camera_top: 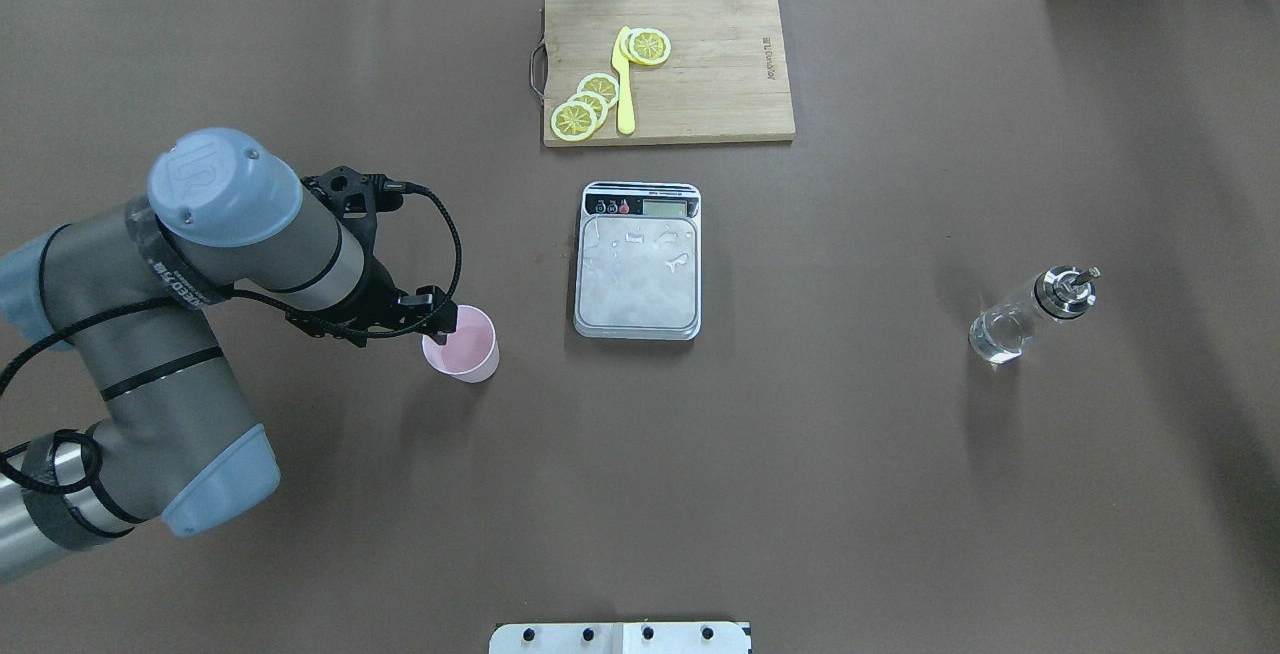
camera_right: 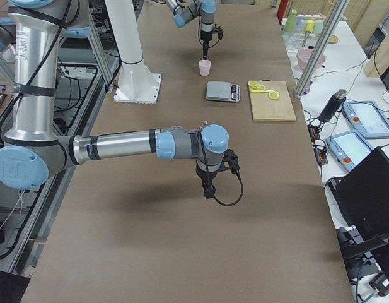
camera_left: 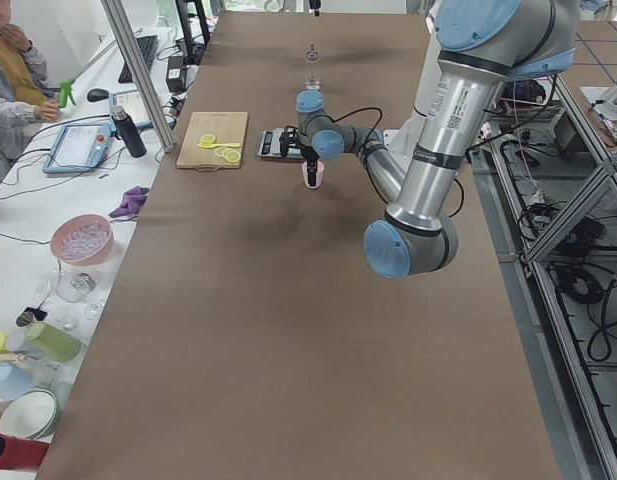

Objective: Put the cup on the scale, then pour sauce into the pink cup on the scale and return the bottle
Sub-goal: 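Reach the left gripper to the pink cup and grasp it, then carry the pink cup with the left gripper onto the scale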

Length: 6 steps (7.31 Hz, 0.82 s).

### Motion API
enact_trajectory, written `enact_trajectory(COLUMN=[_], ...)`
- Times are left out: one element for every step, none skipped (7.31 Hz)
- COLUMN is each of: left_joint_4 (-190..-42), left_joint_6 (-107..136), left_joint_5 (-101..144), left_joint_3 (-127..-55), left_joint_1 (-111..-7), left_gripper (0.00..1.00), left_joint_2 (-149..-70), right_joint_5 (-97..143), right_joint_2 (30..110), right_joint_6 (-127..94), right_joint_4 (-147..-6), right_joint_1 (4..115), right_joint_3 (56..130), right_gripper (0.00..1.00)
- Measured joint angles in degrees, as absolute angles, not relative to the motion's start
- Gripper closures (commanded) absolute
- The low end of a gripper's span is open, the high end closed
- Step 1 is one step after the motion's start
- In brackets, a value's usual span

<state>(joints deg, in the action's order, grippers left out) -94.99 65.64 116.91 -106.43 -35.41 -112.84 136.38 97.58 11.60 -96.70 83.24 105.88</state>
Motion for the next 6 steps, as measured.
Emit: enact_trajectory(left_joint_4=[-95.0,-95.0,-95.0,-95.0,-95.1,-95.1], left_joint_6=[65.9,66.3,66.4,66.4,66.4,66.5], left_joint_5=[116.9,117.0,117.0,117.2,117.3,117.5], left_joint_3=[-105.2,-104.5,-104.3,-104.3,-104.3,-104.5], left_joint_1=[-35.3,-35.3,-35.3,-35.2,-35.2,-35.2], left_gripper=[0.74,1.00,1.00,1.00,1.00,1.00], left_joint_2=[-113.6,-113.9,-114.0,-114.1,-114.6,-115.6], right_joint_5=[136.3,136.3,136.4,136.4,136.4,136.4], right_joint_2=[97.6,97.7,97.7,97.7,97.7,97.7], right_joint_6=[11.6,11.6,11.6,11.6,11.5,11.4], right_joint_4=[-96.7,-96.7,-96.7,-96.7,-96.7,-96.6], right_joint_1=[83.2,83.2,83.2,83.2,83.2,83.2], right_joint_3=[105.8,105.8,105.8,105.7,105.7,105.7], right_gripper=[0.00,0.00,0.00,0.00,0.00,0.00])
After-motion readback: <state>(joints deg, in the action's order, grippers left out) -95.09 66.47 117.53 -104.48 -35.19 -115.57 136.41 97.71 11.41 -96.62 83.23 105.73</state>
